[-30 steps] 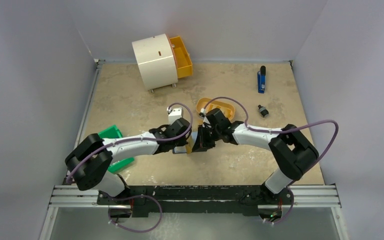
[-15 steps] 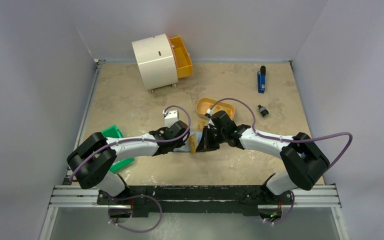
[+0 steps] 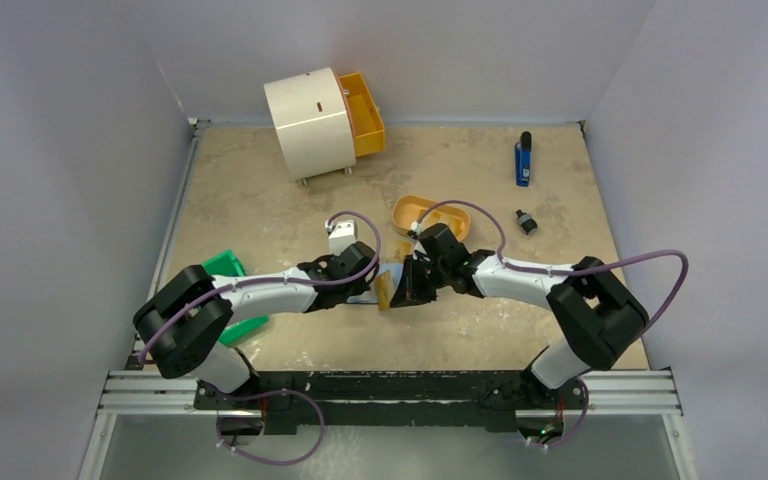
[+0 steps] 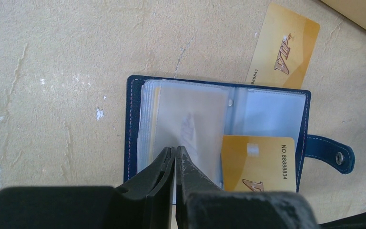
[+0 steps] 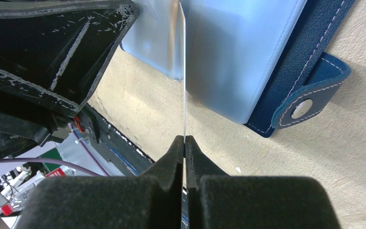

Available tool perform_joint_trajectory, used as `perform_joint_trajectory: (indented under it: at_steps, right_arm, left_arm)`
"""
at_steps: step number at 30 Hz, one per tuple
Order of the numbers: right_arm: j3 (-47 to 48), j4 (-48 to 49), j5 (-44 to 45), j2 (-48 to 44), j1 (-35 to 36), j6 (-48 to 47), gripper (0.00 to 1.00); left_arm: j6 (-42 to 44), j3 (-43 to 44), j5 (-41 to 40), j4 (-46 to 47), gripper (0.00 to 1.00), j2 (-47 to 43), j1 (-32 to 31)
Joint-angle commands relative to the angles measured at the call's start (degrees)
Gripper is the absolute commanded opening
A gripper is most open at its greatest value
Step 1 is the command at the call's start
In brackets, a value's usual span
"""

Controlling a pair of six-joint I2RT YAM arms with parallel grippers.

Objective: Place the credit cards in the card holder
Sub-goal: Turn over the card slot in the card holder, then insert the credit card into the card holder.

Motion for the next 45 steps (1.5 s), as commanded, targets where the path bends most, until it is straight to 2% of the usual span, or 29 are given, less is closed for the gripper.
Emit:
perform_joint_trajectory:
  at_steps: [1, 20, 45]
  right_arm:
    - [0.6, 2.6, -1.9, 0.4, 0.1, 0.2, 0.00]
    - [-0.1, 6.2, -2.3, 0.6, -0.1, 1.4, 0.00]
    - [-5.6, 21.2, -1.8, 4.8, -1.9, 10.0, 0.00]
  left_arm:
    - [-0.7, -1.2, -0.1, -1.0, 0.05, -0.7, 0.4]
    - [-0.7, -1.2, 0.4, -1.4, 0.05, -0.9, 0.4]
    - [-1.6, -2.1, 1.6, -0.5, 0.06, -1.2, 0.4]
